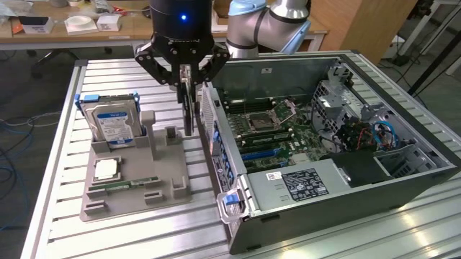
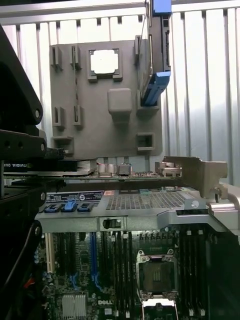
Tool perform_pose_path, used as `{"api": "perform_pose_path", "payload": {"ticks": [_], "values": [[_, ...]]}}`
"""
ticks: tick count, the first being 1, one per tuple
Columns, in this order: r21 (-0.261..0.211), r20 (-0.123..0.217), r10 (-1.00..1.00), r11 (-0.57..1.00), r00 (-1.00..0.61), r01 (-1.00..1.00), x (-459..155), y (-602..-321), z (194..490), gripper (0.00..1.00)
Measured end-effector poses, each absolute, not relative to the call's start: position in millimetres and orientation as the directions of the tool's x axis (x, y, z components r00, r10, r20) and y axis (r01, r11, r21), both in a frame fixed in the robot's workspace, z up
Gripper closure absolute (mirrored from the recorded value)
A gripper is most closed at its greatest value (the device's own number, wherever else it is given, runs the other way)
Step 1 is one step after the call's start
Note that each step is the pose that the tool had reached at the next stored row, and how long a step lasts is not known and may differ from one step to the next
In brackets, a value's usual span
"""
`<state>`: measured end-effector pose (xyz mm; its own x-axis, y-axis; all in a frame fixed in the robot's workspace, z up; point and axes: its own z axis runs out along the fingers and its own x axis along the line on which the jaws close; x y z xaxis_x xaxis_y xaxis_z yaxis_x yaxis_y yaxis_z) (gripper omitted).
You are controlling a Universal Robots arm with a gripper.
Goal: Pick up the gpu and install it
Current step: 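Pick up the gpu and move the gpu toward the slot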
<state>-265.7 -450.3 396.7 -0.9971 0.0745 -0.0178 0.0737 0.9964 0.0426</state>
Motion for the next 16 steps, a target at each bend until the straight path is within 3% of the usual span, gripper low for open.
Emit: {"api": "perform_pose_path", "payload": {"ticks": [16], "values": [[0.043, -0.019, 0.075, 0.996, -0.997, 0.074, -264, -449, 420, 0.74]]}}
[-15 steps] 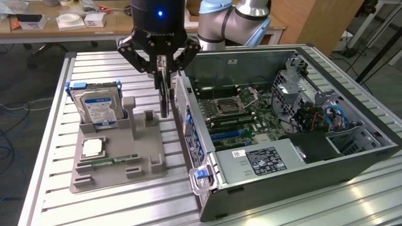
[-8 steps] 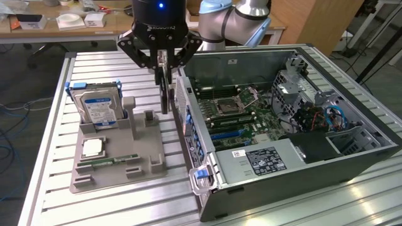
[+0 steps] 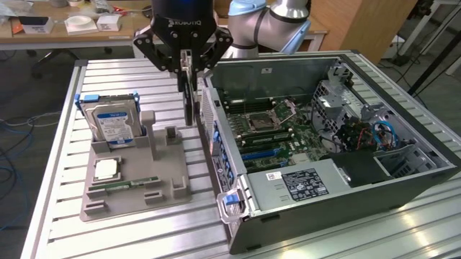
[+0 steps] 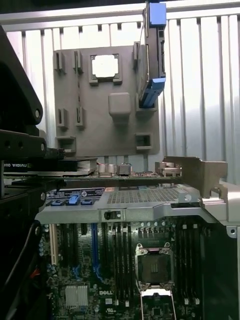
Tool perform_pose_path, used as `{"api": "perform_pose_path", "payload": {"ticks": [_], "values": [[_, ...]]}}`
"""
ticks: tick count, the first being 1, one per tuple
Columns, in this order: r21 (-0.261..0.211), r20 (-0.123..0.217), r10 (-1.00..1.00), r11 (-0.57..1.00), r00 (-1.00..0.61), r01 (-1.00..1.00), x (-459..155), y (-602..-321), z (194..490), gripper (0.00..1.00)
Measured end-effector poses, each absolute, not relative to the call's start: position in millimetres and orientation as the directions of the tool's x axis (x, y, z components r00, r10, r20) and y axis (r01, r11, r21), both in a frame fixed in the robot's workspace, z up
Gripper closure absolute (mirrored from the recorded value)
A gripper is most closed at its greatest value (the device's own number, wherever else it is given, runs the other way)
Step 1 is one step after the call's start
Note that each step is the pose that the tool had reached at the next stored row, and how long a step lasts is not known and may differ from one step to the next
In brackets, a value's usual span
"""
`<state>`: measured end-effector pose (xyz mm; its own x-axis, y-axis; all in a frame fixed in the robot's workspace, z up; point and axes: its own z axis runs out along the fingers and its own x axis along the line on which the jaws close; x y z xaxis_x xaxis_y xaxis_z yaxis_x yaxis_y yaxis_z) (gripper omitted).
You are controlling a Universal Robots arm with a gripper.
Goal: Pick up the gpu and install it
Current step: 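Pick up the gpu and move the gpu toward the slot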
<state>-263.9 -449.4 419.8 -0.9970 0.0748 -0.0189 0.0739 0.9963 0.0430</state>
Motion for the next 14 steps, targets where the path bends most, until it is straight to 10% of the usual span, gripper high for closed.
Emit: {"api": "perform_pose_path", "payload": {"ticks": [14], "values": [[0.043, -0.019, 0.074, 0.996, -0.997, 0.073, -249, -445, 434, 0.74]]}}
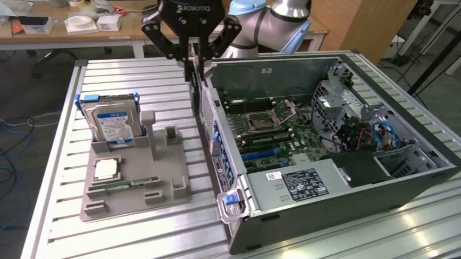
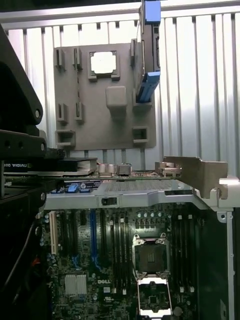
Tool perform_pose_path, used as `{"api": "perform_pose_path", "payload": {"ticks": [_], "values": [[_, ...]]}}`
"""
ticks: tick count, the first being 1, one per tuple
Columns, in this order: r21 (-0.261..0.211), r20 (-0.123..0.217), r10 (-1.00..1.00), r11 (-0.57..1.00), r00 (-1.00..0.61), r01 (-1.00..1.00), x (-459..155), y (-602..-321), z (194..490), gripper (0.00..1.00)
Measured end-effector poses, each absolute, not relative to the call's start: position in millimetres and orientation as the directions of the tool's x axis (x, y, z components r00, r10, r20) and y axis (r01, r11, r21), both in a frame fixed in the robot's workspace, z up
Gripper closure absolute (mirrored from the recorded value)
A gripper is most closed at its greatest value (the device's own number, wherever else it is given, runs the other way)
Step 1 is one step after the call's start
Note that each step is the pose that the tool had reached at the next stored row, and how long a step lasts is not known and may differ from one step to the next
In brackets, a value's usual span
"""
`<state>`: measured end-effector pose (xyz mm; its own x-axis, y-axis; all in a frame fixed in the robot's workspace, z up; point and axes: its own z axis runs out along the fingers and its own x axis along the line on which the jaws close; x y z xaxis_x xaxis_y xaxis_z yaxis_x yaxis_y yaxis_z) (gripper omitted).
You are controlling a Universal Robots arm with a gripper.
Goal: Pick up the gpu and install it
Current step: 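Pick up the gpu and move the gpu toward the slot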
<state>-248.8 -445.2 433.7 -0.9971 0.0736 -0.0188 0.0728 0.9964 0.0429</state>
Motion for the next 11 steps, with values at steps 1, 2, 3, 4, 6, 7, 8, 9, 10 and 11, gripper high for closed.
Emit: {"api": "perform_pose_path", "payload": {"ticks": [1, 2, 3, 4, 6, 7, 8, 9, 10, 11], "values": [[0.043, -0.019, 0.073, 0.996, -0.997, 0.073, -245, -445, 434, 0.74], [0.043, -0.019, 0.074, 0.996, -0.997, 0.073, -242, -445, 434, 0.74], [0.043, -0.019, 0.073, 0.996, -0.997, 0.073, -239, -445, 434, 0.74], [0.043, -0.019, 0.073, 0.996, -0.997, 0.073, -235, -445, 434, 0.74], [0.043, -0.019, 0.073, 0.996, -0.997, 0.072, -228, -445, 434, 0.74], [0.043, -0.019, 0.073, 0.996, -0.997, 0.072, -225, -445, 434, 0.74], [0.043, -0.019, 0.073, 0.996, -0.997, 0.072, -222, -445, 434, 0.74], [0.043, -0.019, 0.073, 0.996, -0.997, 0.072, -218, -445, 434, 0.74], [0.043, -0.019, 0.073, 0.996, -0.997, 0.072, -214, -445, 434, 0.74], [0.043, -0.019, 0.073, 0.996, -0.997, 0.072, -210, -445, 434, 0.74]]}}
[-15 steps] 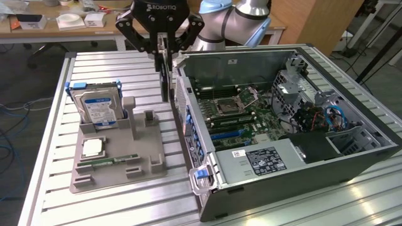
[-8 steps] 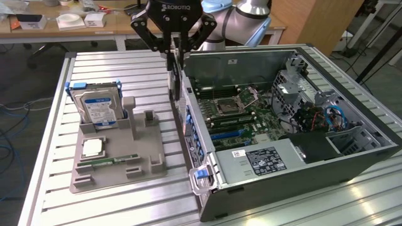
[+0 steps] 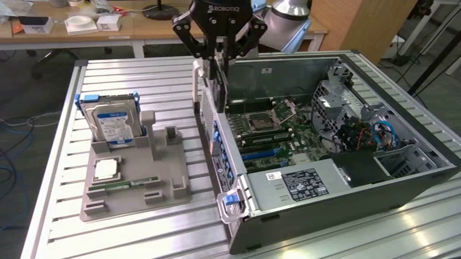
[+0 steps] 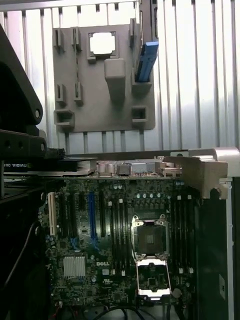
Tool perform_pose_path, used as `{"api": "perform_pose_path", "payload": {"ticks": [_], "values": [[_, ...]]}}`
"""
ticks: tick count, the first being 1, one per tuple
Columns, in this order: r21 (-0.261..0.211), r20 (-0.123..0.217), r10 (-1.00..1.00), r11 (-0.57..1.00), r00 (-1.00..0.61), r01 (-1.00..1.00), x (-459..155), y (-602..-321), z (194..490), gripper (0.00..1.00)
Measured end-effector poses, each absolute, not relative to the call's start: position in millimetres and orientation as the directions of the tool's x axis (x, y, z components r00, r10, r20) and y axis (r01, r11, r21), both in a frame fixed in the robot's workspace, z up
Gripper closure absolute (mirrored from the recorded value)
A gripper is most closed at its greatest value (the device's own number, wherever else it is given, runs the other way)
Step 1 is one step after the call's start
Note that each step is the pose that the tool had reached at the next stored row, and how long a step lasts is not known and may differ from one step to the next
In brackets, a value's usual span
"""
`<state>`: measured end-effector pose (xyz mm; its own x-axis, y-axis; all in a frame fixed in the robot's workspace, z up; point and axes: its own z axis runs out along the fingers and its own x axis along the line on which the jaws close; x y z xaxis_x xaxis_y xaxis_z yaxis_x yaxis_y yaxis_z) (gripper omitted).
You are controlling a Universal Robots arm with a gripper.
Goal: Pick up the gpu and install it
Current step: 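Pick up the gpu and move the gpu toward the slot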
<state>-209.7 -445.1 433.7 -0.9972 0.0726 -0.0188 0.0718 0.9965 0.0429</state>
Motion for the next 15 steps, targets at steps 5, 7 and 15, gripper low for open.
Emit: {"api": "perform_pose_path", "payload": {"ticks": [5, 7, 15], "values": [[0.043, -0.019, 0.071, 0.997, -0.997, 0.071, -190, -445, 434, 0.74], [0.043, -0.019, 0.071, 0.997, -0.997, 0.070, -182, -445, 434, 0.74], [0.043, -0.019, 0.066, 0.997, -0.998, 0.065, -145, -445, 434, 0.74]]}}
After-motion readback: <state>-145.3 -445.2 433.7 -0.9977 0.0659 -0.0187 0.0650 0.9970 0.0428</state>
